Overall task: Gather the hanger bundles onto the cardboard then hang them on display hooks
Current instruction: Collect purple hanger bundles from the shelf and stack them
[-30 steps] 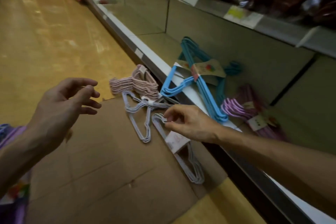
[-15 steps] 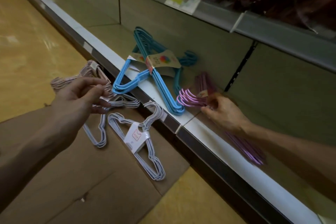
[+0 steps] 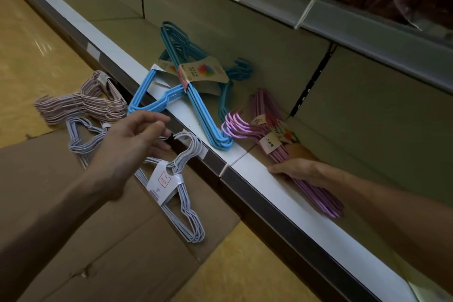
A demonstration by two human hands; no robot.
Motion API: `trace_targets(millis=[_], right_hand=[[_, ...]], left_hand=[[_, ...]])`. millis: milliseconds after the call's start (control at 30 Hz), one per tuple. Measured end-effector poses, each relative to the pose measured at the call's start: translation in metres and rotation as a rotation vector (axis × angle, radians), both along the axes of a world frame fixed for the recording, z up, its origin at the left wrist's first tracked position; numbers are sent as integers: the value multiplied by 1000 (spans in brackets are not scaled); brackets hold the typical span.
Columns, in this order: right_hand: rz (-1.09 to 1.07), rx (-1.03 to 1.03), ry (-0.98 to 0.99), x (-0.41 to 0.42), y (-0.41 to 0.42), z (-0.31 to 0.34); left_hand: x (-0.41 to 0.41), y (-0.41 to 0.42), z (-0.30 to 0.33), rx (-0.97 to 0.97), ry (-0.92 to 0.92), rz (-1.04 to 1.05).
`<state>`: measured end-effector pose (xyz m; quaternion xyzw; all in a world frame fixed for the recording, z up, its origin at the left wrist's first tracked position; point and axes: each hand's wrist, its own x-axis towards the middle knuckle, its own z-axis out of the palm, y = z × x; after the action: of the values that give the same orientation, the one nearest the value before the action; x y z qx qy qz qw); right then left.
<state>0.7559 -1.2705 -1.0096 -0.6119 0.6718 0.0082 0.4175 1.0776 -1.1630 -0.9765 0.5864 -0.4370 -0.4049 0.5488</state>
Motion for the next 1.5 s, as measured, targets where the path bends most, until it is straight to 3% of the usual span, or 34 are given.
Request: trace_targets(millis=[233,433,700,833,1100,1233,1500], right_hand=[[-121,-219,-260,-2,14,10],[-197,-398,-113,1,16,7],[-316,-431,-297,14,22,18],[-326,-448,-290,16,24,23],[-257,-472,-240,30,39,33],[-121,-568,-396,50,52,42],[13,-470,-660,114,80,59]], left_hand=[[-29,-9,-4,29,-40,-99],[-41,-10,-3,37,-80,-150],[-37,-5,2,28,-83,-168],[-29,1,7,29,-89,-164],[-23,8,18,0,-93,-137],[-22,10,31,-68,-72,-125],[-7,17,63,-297,-34,-153]])
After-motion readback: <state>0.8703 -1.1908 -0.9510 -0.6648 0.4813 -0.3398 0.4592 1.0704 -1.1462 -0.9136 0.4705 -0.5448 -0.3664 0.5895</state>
